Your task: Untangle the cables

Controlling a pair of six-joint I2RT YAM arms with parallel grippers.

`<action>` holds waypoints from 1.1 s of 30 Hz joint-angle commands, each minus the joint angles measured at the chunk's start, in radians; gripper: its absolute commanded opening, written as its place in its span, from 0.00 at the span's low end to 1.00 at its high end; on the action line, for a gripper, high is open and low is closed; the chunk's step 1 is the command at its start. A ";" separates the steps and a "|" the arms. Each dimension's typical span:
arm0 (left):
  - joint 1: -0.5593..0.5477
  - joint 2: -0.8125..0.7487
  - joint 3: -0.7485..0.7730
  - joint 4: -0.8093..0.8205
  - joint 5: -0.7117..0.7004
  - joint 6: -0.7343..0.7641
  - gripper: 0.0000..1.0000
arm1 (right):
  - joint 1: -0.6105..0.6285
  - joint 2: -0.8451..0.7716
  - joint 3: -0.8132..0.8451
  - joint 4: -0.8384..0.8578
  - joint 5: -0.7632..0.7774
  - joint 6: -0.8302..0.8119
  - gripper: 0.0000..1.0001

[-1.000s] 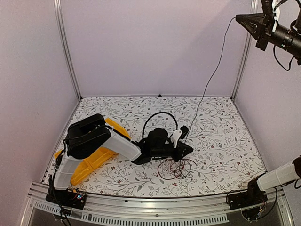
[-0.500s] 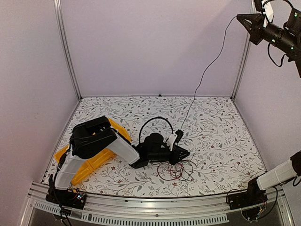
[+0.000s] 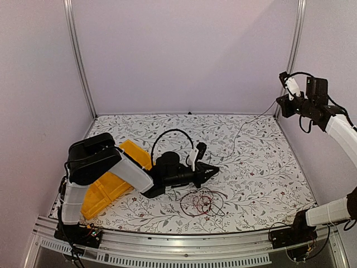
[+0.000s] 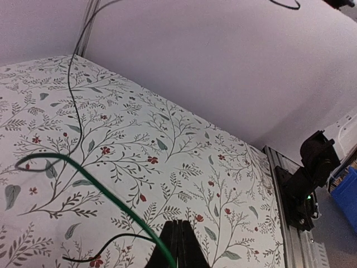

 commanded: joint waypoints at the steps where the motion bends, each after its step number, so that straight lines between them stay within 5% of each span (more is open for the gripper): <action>1: 0.017 -0.028 0.018 0.011 0.007 0.016 0.00 | -0.005 -0.048 -0.191 0.009 -0.056 -0.060 0.30; 3: 0.017 -0.031 0.035 -0.013 0.029 0.027 0.00 | -0.004 -0.040 -0.226 -0.049 -0.124 -0.123 0.57; 7: 0.018 -0.043 0.090 -0.103 0.097 0.069 0.00 | 0.000 -0.055 -0.256 -0.177 -0.349 -0.271 0.74; 15: 0.017 -0.146 0.233 -0.474 0.263 0.162 0.00 | 0.108 -0.046 -0.288 -0.202 -0.533 -0.396 0.75; 24: 0.022 -0.272 0.342 -0.894 0.399 0.238 0.00 | 0.181 0.179 -0.178 -0.288 -0.626 -0.418 0.75; 33: 0.110 -0.242 0.183 -0.590 0.421 -0.037 0.00 | 0.238 0.215 -0.300 -0.168 -0.627 -0.421 0.75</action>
